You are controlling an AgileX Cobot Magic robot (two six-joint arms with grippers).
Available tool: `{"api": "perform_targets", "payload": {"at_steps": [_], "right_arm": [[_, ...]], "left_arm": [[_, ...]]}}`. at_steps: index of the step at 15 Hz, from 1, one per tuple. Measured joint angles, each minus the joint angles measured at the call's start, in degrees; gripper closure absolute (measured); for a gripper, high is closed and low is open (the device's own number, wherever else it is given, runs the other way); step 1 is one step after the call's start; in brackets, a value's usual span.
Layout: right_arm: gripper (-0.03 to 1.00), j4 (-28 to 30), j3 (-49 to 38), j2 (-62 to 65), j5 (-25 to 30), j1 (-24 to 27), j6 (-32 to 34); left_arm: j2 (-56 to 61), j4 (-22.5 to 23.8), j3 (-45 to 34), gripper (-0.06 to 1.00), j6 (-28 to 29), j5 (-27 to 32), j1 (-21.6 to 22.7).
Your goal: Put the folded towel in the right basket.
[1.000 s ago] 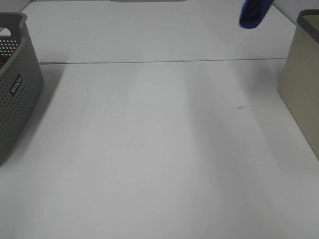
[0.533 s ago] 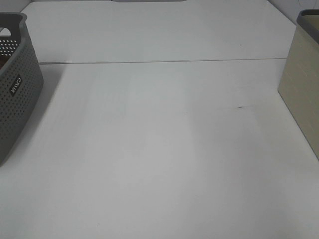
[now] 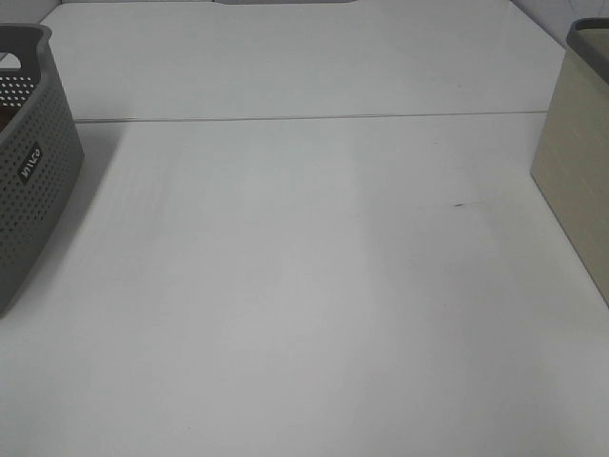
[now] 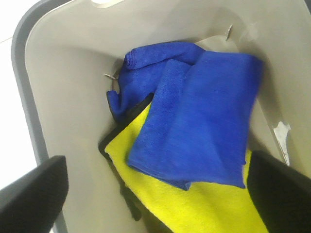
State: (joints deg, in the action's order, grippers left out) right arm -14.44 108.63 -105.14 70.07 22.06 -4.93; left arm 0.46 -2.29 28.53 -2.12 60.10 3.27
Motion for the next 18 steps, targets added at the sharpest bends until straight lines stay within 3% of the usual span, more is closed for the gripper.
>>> {"api": "perform_targets", "payload": {"at_steps": [3, 6, 8, 12, 14, 18], "right_arm": [[-0.01, 0.8, 0.0, 0.2, -0.1, -7.0, 0.1], [-0.02, 4.9, 1.8, 1.0, -0.1, -21.4, 4.9], [-0.02, 6.9, 2.0, 1.3, -0.1, -28.2, 4.9], [-0.02, 9.6, 1.1, 3.1, -0.1, -30.3, 7.5], [-0.02, 16.2, -8.4, 12.2, -0.1, -30.3, 10.3], [-0.02, 18.0, -29.3, 34.1, -1.3, -30.3, 12.3]], "left_arm": [[0.0, 0.0, 0.0, -0.03, 0.0, 0.0, 0.0], [0.0, 0.0, 0.0, -0.03, 0.0, 0.0, 0.0], [0.0, 0.0, 0.0, -0.03, 0.0, 0.0, 0.0], [0.0, 0.0, 0.0, -0.03, 0.0, 0.0, 0.0], [0.0, 0.0, 0.0, -0.03, 0.0, 0.0, 0.0], [0.0, 0.0, 0.0, -0.03, 0.0, 0.0, 0.0]]}}
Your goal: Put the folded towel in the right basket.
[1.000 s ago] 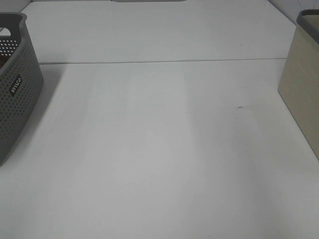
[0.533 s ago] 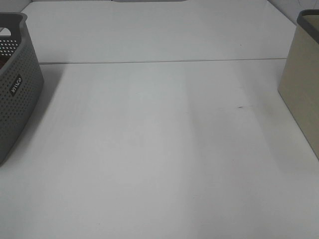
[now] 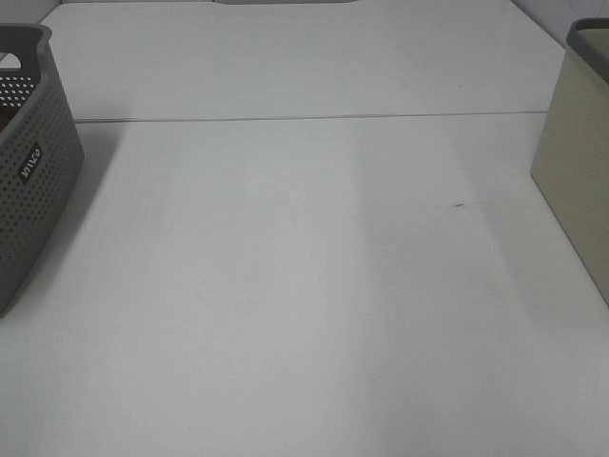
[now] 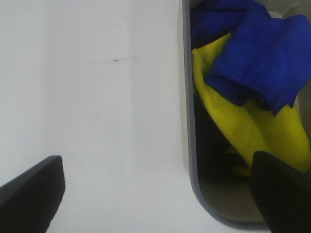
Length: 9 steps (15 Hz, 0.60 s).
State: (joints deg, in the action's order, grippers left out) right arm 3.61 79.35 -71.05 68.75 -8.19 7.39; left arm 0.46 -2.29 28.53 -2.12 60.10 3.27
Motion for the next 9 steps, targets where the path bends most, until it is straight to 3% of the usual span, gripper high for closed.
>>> {"api": "perform_targets", "payload": {"at_steps": [9], "right_arm": [[-0.01, 0.1, -41.2, 55.9, -6.4, 0.0, -1.4]], "left_arm": [[0.0, 0.0, 0.0, -0.03, 0.0, 0.0, 0.0]]}}
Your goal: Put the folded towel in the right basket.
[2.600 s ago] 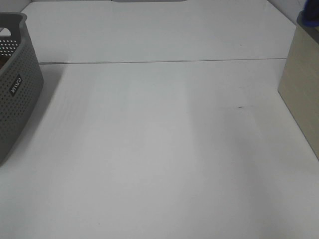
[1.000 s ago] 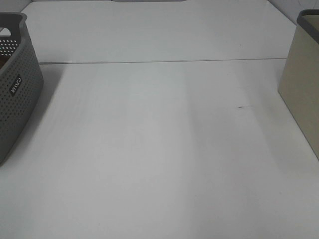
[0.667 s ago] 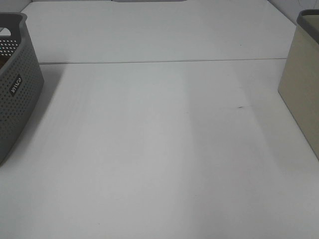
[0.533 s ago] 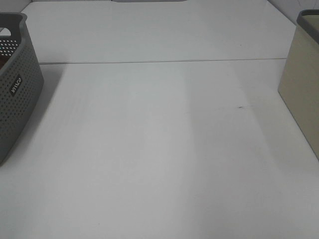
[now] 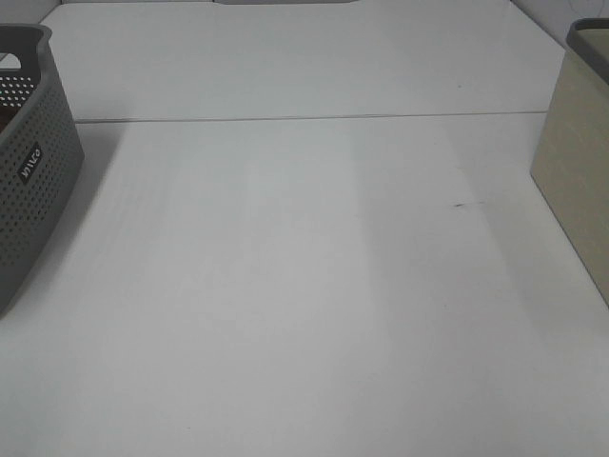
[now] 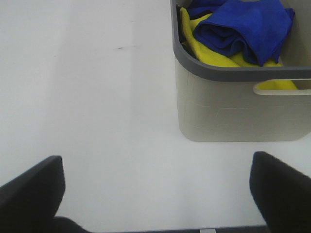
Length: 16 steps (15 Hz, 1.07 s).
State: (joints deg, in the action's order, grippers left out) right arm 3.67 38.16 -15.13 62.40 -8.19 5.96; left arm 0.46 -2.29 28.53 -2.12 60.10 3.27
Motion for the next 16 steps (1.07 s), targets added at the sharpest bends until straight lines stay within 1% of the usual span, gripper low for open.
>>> {"api": "perform_targets", "payload": {"at_steps": [1, 2, 6, 12, 16], "right_arm": [[-0.01, -0.1, -4.3, 10.0, -0.6, 0.0, -0.8], [-0.01, -0.7, -5.8, 13.9, -0.7, 0.0, -0.8], [-0.01, -4.6, -9.1, 15.4, -1.1, 0.0, -2.5], [-0.01, -5.2, -9.3, 15.4, -1.3, 0.2, -3.6], [-0.01, -5.2, -9.3, 15.4, -1.3, 4.2, -3.6]], "left_arm": [[0.0, 0.0, 0.0, -0.03, 0.0, 0.0, 0.0], [0.0, 0.0, 0.0, -0.03, 0.0, 0.0, 0.0], [0.0, -0.1, 0.0, -0.03, -0.2, 0.0, 0.0], [0.0, -0.4, 0.0, -0.03, -0.4, 0.0, 0.0], [0.0, -0.5, 0.0, -0.03, -0.4, 0.0, 0.0]]}}
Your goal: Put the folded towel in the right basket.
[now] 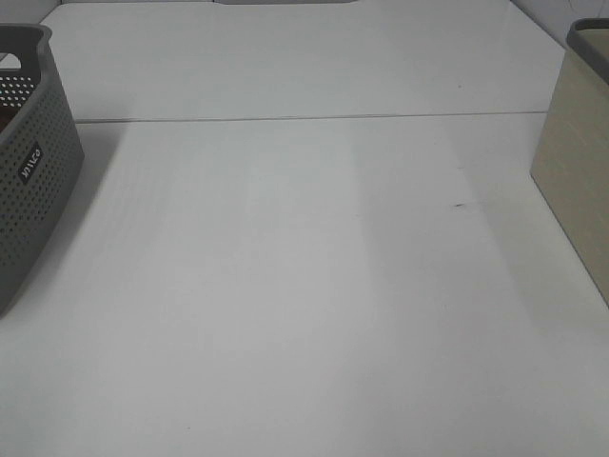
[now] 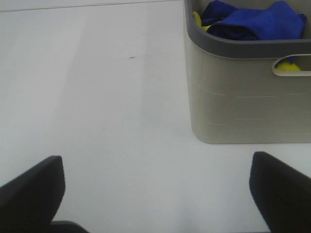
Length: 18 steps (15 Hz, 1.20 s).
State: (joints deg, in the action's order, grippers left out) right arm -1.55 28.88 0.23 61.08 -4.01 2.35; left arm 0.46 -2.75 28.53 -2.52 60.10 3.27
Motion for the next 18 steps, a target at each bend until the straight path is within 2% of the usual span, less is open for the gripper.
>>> {"api": "perform_targets", "payload": {"at_steps": [18], "right_arm": [[-0.01, 0.0, 0.0, 0.0, -0.2, 0.4, 0.0]], "left_arm": [[0.0, 0.0, 0.0, -0.03, 0.0, 0.0, 0.0]]}}
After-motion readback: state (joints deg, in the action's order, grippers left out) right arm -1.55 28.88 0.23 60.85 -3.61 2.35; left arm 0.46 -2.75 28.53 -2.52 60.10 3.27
